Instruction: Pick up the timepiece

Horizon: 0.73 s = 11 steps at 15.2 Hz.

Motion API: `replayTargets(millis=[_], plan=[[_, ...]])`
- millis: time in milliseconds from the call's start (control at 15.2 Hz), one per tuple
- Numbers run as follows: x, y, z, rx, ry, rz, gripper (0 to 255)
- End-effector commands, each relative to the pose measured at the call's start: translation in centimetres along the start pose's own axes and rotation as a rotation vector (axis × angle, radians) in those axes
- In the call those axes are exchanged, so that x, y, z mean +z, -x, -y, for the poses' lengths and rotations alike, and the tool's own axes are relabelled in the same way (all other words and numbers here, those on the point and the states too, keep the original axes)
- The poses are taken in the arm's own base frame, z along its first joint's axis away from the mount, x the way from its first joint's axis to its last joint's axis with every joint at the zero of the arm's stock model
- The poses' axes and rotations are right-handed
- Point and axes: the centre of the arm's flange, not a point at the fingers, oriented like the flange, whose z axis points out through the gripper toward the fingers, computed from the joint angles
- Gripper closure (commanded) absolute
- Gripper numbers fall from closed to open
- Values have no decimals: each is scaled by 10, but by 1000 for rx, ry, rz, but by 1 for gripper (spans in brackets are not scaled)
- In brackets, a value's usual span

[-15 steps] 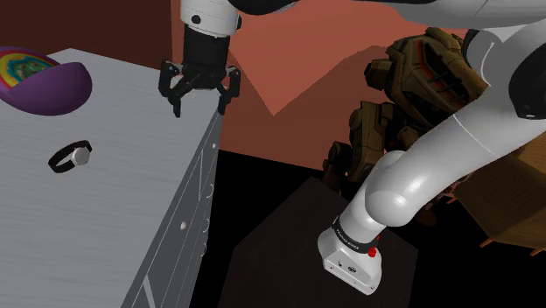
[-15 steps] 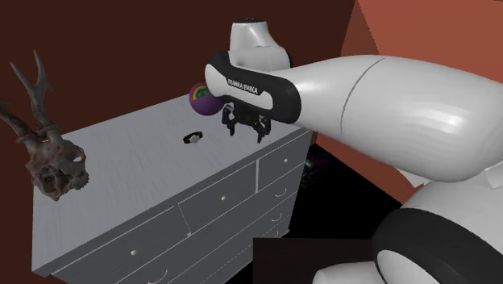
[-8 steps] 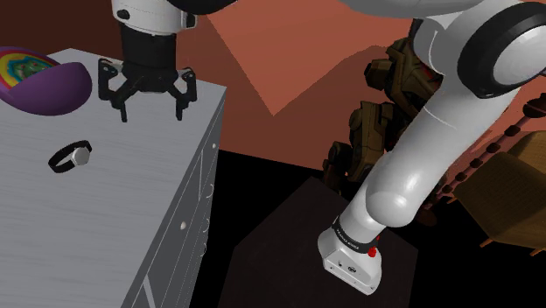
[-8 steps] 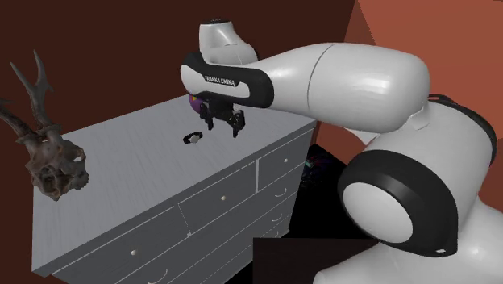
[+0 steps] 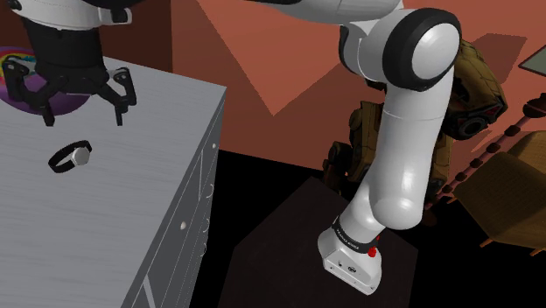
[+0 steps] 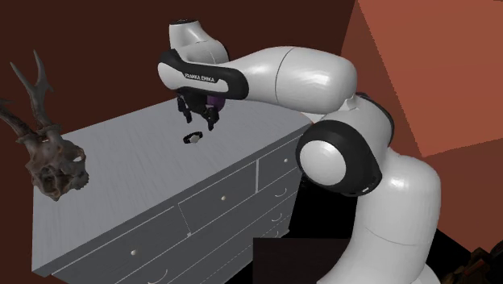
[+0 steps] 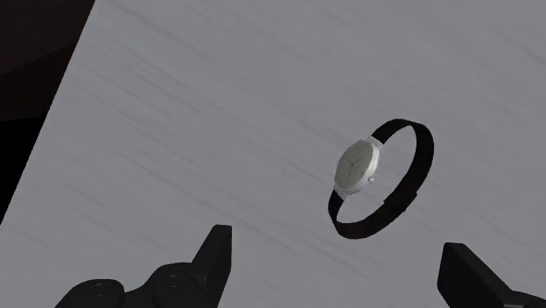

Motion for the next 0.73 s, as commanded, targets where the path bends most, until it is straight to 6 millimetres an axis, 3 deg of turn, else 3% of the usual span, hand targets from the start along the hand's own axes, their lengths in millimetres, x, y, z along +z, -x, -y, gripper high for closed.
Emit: replayTargets(millis=[0,528,594,660], plan=[[8,-2,10,8,0,-2,0],[43,-2,8,8,0,-2,0],[42,-1,9,8,0,-2,255],[42,-1,9,8,0,-2,255]])
